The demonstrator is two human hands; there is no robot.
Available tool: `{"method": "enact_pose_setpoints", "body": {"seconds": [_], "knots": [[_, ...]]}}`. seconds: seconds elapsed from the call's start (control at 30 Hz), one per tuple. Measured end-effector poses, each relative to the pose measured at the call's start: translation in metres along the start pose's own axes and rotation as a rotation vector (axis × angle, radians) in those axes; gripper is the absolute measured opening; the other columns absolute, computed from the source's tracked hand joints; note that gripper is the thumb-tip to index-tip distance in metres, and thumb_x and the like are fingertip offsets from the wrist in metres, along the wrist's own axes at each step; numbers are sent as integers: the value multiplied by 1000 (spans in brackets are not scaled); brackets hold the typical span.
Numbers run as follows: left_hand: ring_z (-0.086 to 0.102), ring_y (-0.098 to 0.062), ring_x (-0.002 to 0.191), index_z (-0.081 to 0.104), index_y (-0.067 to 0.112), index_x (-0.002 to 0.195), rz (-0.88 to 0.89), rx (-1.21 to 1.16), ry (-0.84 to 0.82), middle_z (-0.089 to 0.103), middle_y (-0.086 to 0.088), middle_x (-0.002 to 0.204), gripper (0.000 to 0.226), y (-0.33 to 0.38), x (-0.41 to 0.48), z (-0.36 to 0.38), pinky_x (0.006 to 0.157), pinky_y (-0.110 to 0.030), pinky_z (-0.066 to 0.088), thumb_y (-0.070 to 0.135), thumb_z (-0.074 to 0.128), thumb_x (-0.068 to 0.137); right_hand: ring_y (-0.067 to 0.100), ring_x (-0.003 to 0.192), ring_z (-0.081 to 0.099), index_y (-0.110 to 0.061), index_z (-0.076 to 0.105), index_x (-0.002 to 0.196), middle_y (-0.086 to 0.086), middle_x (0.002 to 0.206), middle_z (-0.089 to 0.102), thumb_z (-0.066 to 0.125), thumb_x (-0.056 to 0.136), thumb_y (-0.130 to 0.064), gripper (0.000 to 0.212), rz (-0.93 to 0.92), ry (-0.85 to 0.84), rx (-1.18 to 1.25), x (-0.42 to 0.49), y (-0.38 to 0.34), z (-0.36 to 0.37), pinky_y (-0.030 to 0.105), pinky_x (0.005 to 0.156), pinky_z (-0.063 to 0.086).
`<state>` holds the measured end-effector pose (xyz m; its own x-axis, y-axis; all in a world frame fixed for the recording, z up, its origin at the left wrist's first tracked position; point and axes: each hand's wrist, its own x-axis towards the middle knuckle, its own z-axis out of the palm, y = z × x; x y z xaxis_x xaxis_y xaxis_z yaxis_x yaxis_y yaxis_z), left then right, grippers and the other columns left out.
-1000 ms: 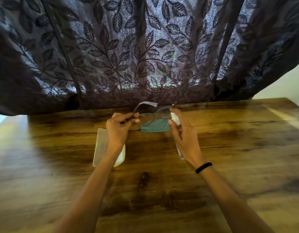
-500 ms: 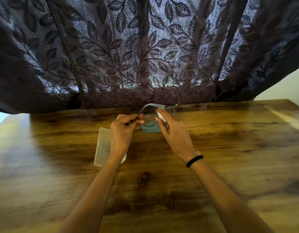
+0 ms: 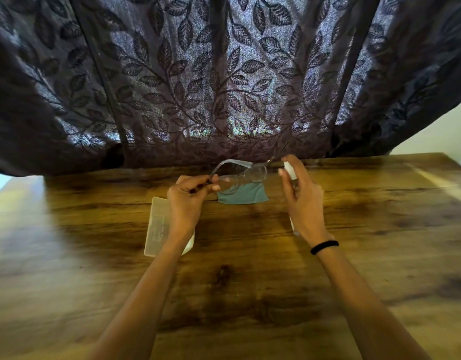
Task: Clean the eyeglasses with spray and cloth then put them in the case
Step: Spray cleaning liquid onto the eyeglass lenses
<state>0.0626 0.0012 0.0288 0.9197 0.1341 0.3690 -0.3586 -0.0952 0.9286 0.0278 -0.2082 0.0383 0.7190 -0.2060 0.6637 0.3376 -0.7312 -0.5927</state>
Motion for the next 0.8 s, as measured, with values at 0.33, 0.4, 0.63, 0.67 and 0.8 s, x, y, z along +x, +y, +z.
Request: {"method": "enact_pose_setpoints", "body": {"seconds": [0.33,0.4,0.63,0.67,0.8], "knots": [[62,-27,94,71,23,88,-10,-20,-6,62,7,84,25,2,1,-3,84,-37,54,8,74,68,-6,59,52,-21,26,135,-41,93,52,44,96,-25,43,215,50,313,-12,27,-4,15,53,43],[63,-26,92,71,23,89,-15,-27,-7,62,5,85,25,3,1,-3,84,-34,54,10,73,68,-7,61,53,-19,27,134,-37,95,53,44,96,-24,42,228,55,319,-14,32,-3,14,56,44],[62,-28,92,70,24,89,7,-6,0,64,-2,87,26,-2,4,-7,84,-36,52,7,72,70,-3,68,50,-24,27,136,-17,92,56,48,94,-23,47,275,40,400,-24,40,-4,14,64,47],[62,-30,92,70,23,90,13,-8,1,64,-4,87,26,-2,4,-7,84,-36,53,7,72,70,-3,67,51,-27,27,135,-7,92,57,49,93,-23,47,282,43,415,-25,40,-4,12,63,46],[63,-23,92,69,12,96,18,12,12,67,-9,86,27,-6,5,-10,81,-28,54,-1,71,72,15,101,58,-34,28,134,16,118,56,55,88,-34,53,345,13,417,-26,34,-5,32,89,51]]}}
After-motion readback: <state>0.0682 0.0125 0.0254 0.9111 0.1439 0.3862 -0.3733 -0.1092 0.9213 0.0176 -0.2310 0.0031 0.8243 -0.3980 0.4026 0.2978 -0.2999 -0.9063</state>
